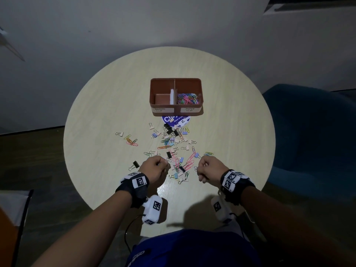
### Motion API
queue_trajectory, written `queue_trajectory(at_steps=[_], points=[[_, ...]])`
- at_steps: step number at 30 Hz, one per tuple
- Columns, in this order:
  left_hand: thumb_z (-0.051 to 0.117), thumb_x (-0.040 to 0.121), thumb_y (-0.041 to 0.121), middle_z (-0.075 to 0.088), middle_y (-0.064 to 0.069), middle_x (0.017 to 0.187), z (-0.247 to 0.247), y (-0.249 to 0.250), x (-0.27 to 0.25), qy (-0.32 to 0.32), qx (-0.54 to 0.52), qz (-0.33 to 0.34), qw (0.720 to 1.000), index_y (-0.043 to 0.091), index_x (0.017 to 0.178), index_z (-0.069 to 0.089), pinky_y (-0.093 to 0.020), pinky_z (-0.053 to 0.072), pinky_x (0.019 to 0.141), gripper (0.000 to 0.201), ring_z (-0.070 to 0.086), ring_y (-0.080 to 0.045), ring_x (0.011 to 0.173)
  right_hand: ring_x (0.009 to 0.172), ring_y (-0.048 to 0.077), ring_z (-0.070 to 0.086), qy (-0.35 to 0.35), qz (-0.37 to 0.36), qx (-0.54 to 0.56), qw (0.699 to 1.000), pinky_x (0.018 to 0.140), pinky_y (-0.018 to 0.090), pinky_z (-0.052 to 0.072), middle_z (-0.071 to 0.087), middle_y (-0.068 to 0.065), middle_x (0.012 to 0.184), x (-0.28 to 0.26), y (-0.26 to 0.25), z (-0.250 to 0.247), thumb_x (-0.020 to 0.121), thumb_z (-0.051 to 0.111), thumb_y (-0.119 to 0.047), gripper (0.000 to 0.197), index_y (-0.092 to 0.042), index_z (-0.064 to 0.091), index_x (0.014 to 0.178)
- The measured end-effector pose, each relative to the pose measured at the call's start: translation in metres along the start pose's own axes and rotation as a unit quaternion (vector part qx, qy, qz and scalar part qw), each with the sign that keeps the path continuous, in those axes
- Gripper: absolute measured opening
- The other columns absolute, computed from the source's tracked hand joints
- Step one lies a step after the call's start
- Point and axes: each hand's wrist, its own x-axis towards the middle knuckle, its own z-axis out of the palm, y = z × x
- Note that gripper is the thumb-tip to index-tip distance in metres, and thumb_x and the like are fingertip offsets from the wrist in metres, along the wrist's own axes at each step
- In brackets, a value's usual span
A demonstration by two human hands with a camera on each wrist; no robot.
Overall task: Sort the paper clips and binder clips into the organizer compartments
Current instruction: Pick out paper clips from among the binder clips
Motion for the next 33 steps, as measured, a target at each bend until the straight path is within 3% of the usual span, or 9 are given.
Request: queue_trajectory(at_steps=[4,11,16,19,20,22,25,29,33], points=[[0.056,0.096,0.028,0.068,0.004,0.071,0.003,0.012,0.011,-0.005,-0.004,-0.002,1.000,0.022,0.079,0.066,-0.029,0.050,0.070,0.021,0.062,-0.017,0.066,0.046,0.021,0.045,-0.004,0.061,0.131,0.989,0.047,0.025,0.037,0.052,0.013,0.058,0.004,-0.009,-0.009,0.082,0.052,0.005,0.014,-0.006,0.055,0.073],[0.052,0.098,0.014,0.068,-0.008,0.073,0.006,0.040,0.019,-0.014,-0.069,-0.012,0.997,0.002,0.091,0.064,-0.028,0.051,0.067,0.019,0.063,-0.023,0.068,0.059,0.023,0.057,-0.007,0.138,0.345,0.928,0.053,0.029,0.050,0.056,0.011,0.067,0.016,-0.026,-0.025,0.087,0.048,0.001,0.011,-0.002,0.058,0.086],[0.052,0.092,0.000,0.074,-0.007,0.096,0.001,0.077,0.033,0.004,-0.133,-0.013,0.991,0.010,0.100,0.063,-0.036,0.057,0.080,0.017,0.071,-0.023,0.087,0.056,0.022,0.060,-0.034,0.129,0.307,0.942,0.058,0.030,0.049,0.056,0.009,0.072,0.026,-0.065,-0.039,0.088,0.047,-0.007,0.013,-0.004,0.057,0.097],[0.048,0.091,-0.007,0.069,0.000,0.087,-0.009,0.115,0.048,0.039,-0.149,0.005,0.988,0.012,0.105,0.061,-0.025,0.055,0.064,0.027,0.067,-0.013,0.069,0.069,0.024,0.062,-0.044,0.064,0.276,0.958,0.068,0.036,0.051,0.059,0.011,0.081,0.032,-0.109,-0.052,0.088,0.046,-0.003,0.024,-0.001,0.057,0.109],[0.050,0.090,-0.007,0.067,0.001,0.088,-0.013,0.128,0.056,0.055,-0.138,0.021,0.989,0.015,0.104,0.061,-0.023,0.055,0.065,0.029,0.066,-0.011,0.070,0.078,0.027,0.062,-0.042,0.041,0.274,0.960,0.074,0.037,0.053,0.061,0.013,0.086,0.034,-0.125,-0.057,0.089,0.045,-0.001,0.027,0.001,0.057,0.112],[0.056,0.088,-0.005,0.067,0.000,0.097,-0.023,0.150,0.071,0.062,-0.117,0.041,0.990,0.021,0.106,0.061,-0.031,0.058,0.076,0.032,0.067,-0.016,0.079,0.088,0.029,0.061,-0.033,0.000,0.265,0.964,0.082,0.037,0.055,0.062,0.016,0.096,0.039,-0.156,-0.066,0.090,0.042,0.004,0.031,0.001,0.058,0.116],[0.054,0.085,-0.006,0.066,-0.005,0.113,-0.037,0.179,0.094,0.064,-0.087,0.060,0.992,0.025,0.107,0.060,-0.044,0.057,0.087,0.039,0.067,-0.024,0.095,0.083,0.027,0.058,-0.002,-0.040,0.257,0.966,0.077,0.033,0.054,0.058,0.017,0.094,0.051,-0.194,-0.075,0.092,0.035,0.010,0.035,0.006,0.054,0.122],[0.055,0.084,-0.007,0.060,-0.002,0.128,-0.046,0.204,0.116,0.082,-0.038,0.078,0.993,0.018,0.133,0.053,-0.036,0.050,0.098,0.055,0.059,-0.021,0.114,0.076,0.020,0.057,0.067,-0.045,0.229,0.970,0.075,0.032,0.053,0.056,0.013,0.098,0.084,-0.218,-0.082,0.096,0.040,0.001,0.033,0.007,0.052,0.127],[0.051,0.085,-0.008,0.055,-0.008,0.138,-0.046,0.209,0.126,0.062,-0.023,0.079,0.995,0.012,0.142,0.045,-0.045,0.047,0.103,0.061,0.055,-0.024,0.124,0.099,0.022,0.055,0.062,-0.038,0.182,0.981,0.082,0.031,0.053,0.054,0.016,0.122,0.104,-0.216,-0.086,0.095,0.045,-0.006,0.046,0.003,0.043,0.140]])
